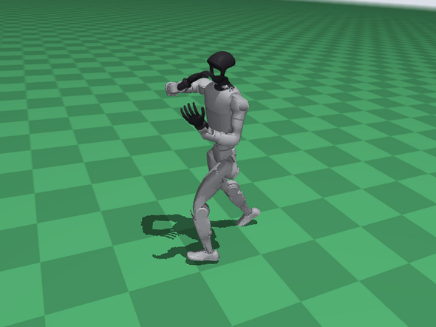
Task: Kungfu
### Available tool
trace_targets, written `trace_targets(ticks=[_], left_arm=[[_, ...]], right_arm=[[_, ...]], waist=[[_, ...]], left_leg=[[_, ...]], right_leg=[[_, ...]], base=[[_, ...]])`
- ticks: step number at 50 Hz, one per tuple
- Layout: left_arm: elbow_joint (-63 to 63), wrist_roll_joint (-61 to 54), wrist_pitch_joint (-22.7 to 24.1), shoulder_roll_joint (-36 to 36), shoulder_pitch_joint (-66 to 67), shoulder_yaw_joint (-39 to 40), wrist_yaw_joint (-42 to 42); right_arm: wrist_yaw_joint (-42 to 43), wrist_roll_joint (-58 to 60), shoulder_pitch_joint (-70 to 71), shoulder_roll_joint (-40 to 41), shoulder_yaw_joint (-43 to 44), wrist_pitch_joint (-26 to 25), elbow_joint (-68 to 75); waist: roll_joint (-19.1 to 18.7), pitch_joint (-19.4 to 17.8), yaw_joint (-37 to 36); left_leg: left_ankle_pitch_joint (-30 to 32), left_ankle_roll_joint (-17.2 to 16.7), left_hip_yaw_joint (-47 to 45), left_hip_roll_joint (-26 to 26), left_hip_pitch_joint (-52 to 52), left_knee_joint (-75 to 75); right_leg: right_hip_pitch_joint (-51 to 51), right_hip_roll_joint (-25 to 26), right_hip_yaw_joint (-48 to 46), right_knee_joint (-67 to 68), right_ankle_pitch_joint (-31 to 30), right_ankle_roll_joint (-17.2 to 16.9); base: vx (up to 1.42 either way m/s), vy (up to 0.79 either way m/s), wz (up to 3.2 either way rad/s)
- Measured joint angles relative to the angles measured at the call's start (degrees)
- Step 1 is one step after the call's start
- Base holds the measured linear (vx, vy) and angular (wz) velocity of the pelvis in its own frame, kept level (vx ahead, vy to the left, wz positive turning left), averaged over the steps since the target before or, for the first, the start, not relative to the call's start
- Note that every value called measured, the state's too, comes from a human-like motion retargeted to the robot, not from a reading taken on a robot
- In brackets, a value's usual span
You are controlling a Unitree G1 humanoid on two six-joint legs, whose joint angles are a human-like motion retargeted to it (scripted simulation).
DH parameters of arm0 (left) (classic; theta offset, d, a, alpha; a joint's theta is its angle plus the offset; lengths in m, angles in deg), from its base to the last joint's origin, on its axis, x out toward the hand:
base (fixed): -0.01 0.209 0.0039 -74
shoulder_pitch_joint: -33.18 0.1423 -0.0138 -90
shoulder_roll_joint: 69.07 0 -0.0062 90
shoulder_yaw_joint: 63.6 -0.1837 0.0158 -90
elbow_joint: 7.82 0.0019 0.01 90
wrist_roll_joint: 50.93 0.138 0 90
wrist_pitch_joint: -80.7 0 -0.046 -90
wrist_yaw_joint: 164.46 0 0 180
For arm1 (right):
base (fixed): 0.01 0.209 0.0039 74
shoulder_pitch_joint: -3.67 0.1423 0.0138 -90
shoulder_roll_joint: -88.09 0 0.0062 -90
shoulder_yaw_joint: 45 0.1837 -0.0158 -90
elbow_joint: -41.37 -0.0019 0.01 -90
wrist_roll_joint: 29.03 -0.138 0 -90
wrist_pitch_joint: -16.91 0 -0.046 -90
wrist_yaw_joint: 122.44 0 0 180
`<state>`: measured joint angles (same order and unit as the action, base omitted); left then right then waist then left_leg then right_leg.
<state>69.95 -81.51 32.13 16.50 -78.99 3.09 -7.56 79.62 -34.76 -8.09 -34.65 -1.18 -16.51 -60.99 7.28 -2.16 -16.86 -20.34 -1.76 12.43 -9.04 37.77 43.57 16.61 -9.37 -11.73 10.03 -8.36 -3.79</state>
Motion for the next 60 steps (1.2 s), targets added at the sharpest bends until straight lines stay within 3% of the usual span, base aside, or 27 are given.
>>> trace_targets(ticks=[2,3,6,9,12,15,20,25,30,33,37,39,41,44,48,52,54,55,57,58,60], left_arm=[[-6.5,9.0,3.3,0.3,-3.2,-1.4,-8.2],[-9.4,14.0,4.1,0.1,-4.9,-1.9,-13.3],[-15.1,24.0,4.6,-0.4,-7.5,-1.4,-23.2],[-16.9,27.6,3.8,0.9,-7.9,0.3,-28.6],[-16.4,27.0,2.6,2.0,-6.6,0.7,-29.2],[-16.1,24.5,1.0,2.3,-5.2,0.8,-27.8],[-14.8,17.0,-3.2,1.7,-3.5,3.2,-23.5],[-10.3,10.3,-6.7,3.5,-0.2,9.6,-18.1],[-2.7,10.7,-8.0,5.6,4.2,17.0,-18.1],[0.6,12.6,-8.9,7.6,6.7,21.1,-15.7],[1.8,20.6,-11.2,12.3,8.9,23.7,-9.1],[2.2,25.5,-12.1,14.0,8.5,23.8,-4.9],[3.6,30.0,-13.7,14.9,7.4,23.0,1.0],[6.8,35.5,-16.3,15.3,4.2,20.4,12.3],[11.3,39.1,-20.0,16.2,-4.0,13.9,27.9],[16.6,42.5,-22.4,13.9,-14.4,4.6,36.2],[18.5,45.9,-22.2,11.3,-18.1,-0.4,38.5],[19.3,47.8,-21.6,9.9,-19.5,-2.5,39.6],[20.2,51.7,-19.8,7.2,-20.8,-5.4,39.7],[20.5,53.6,-18.8,6.2,-21.1,-6.4,39.1],[21.4,57.4,-16.4,4.5,-22.3,-8.5,37.0]], right_arm=[[0.2,1.3,9.0,-3.2,-0.7,1.0,-4.7],[0.4,2.8,12.5,-3.8,-0.7,1.3,-6.2],[-0.1,8.0,16.8,-1.8,0.9,1.3,-7.8],[2.0,13.5,14.9,2.4,3.4,-0.1,-7.1],[7.8,17.7,10.5,4.7,5.3,-0.9,-5.8],[12.7,21.2,6.5,6.2,6.2,-1.6,-4.0],[12.7,26.0,0.6,10.0,9.1,-5.3,0.2],[14.8,29.5,-5.1,12.6,10.8,-10.3,5.1],[17.2,27.7,-11.1,12.3,11.8,-14.0,9.2],[15.1,24.6,-15.6,10.8,13.9,-14.3,11.7],[10.3,18.6,-22.9,8.3,18.8,-14.9,15.1],[7.3,16.7,-27.0,6.2,21.9,-14.8,16.8],[4.4,16.5,-31.3,3.5,25.1,-14.7,19.0],[0.3,20.3,-36.4,-2.1,28.2,-15.5,24.1],[-4.5,27.2,-41.4,-9.1,32.7,-18.6,35.9],[0.5,45.9,-43.7,-14.9,38.5,-19.7,55.0],[6.4,62.1,-43.8,-16.2,41.0,-25.7,68.5],[9.2,69.0,-43.8,-16.3,41.8,-31.3,76.2],[9.0,74.4,-43.6,-14.9,43.9,-46.3,92.5],[5.2,74.4,-43.7,-14.5,44.8,-51.1,99.7],[-5.1,69.8,-43.7,-13.8,44.7,-53.4,109.8]], waist=[[2.8,0.1,-5.6],[3.6,-0.3,-6.7],[3.0,-1.4,-6.6],[0.3,-1.8,-3.9],[-1.5,-1.7,-1.4],[-2.8,-1.7,0.2],[-6.2,-1.8,2.5],[-10.4,-1.7,7.3],[-13.3,-0.7,13.5],[-12.9,-0.7,18.6],[-10.5,-0.3,24.5],[-8.9,0.0,27.1],[-7.5,0.6,29.1],[-4.9,1.8,26.8],[-5.8,1.1,23.9],[-5.7,0.1,19.1],[-4.1,-0.4,15.8],[-3.0,-0.7,14.3],[-2.1,-1.4,12.8],[-1.8,-1.7,11.9],[0.8,-1.9,10.7]], left_leg=[[-1.9,-0.2,-1.7,1.9,6.0,5.2],[-2.4,-0.3,-1.5,2.2,8.1,7.1],[-2.7,-0.6,-0.9,3.5,11.3,10.1],[-2.5,-0.9,-0.5,5.8,11.8,11.1],[-1.2,-1.6,-0.5,7.4,10.8,9.5],[0.7,-2.0,-1.6,9.5,8.9,5.9],[3.9,-2.2,-5.9,16.1,4.3,-0.9],[7.4,-3.6,-11.2,23.8,-1.8,-9.1],[12.2,-5.9,-17.7,30.7,-8.6,-18.4],[18.8,-5.9,-20.7,32.7,-13.1,-24.7],[28.6,-3.0,-27.0,35.7,-16.9,-30.4],[25.9,-1.5,-23.6,33.6,-17.7,-29.2],[18.7,-2.3,-15.2,28.3,-17.3,-23.2],[11.7,-3.2,-14.6,19.9,-18.3,-16.0],[9.1,-6.3,-9.3,8.7,-17.9,-15.8],[9.7,-5.0,-5.0,3.4,-15.2,-23.0],[12.8,-3.2,-3.6,2.3,-13.5,-26.2],[14.9,-1.2,-2.4,1.5,-12.7,-27.4],[18.6,-0.6,0.4,1.9,-13.2,-29.6],[21.4,-2.0,2.6,2.5,-14.0,-30.3],[17.7,-1.8,8.1,3.4,-15.6,-28.9]], right_leg=[[1.4,-0.1,-2.5,-3.6,7.3,-7.6],[1.6,0.6,-3.6,-4.4,12.0,-8.3],[0.5,1.9,-6.2,-3.9,22.6,-6.5],[-0.7,2.9,-7.3,-1.2,27.4,-6.1],[-1.4,4.3,-4.9,-0.3,28.5,-6.9],[-2.0,4.0,-5.0,-0.4,28.6,-5.6],[-5.4,3.5,-3.2,0.8,26.2,-3.4],[-10.6,3.1,-4.6,4.9,23.5,-3.4],[-13.4,2.7,-12.7,6.1,26.1,1.8],[-16.7,7.1,-0.7,7.3,28.0,2.6],[-19.4,9.9,5.4,7.0,28.6,6.5],[-20.4,10.9,8.9,6.3,28.0,7.9],[-21.4,11.7,11.8,5.3,26.6,9.0],[-22.7,11.5,17.4,3.1,24.8,11.1],[-22.4,13.6,16.4,-1.0,28.1,14.5],[-21.2,17.4,17.0,-4.2,30.3,17.0],[-20.4,19.3,17.9,-4.2,30.4,17.5],[-20.0,19.9,18.0,-4.0,30.2,17.4],[-19.0,22.6,18.7,-3.1,27.8,16.9],[-18.8,23.9,18.1,-2.1,26.9,14.9],[-21.9,23.6,11.6,4.1,24.5,4.2]], base=[[-0.32,-0.6,-0.94],[-0.35,-0.48,-0.35],[-0.41,-0.27,-0.22],[-0.45,-0.04,-0.47],[-0.33,-0.05,-0.38],[-0.37,-0.08,-0.64],[-0.44,-0.01,-1.25],[-0.59,-0.09,-1.42],[-0.51,-0.21,-1.35],[-0.58,-0.59,-0.91],[-0.51,-0.7,-0.93],[-0.5,-0.61,-1.03],[-0.33,-0.46,-1.31],[-0.28,-0.42,-2.59],[-0.12,-0.3,-2.08],[0.06,-0.35,-1.67],[0.22,-0.52,-1.35],[0.21,-0.54,-0.91],[0.28,-0.53,-0.6],[0.31,-0.53,-0.64],[0.19,-0.68,-0.86]])
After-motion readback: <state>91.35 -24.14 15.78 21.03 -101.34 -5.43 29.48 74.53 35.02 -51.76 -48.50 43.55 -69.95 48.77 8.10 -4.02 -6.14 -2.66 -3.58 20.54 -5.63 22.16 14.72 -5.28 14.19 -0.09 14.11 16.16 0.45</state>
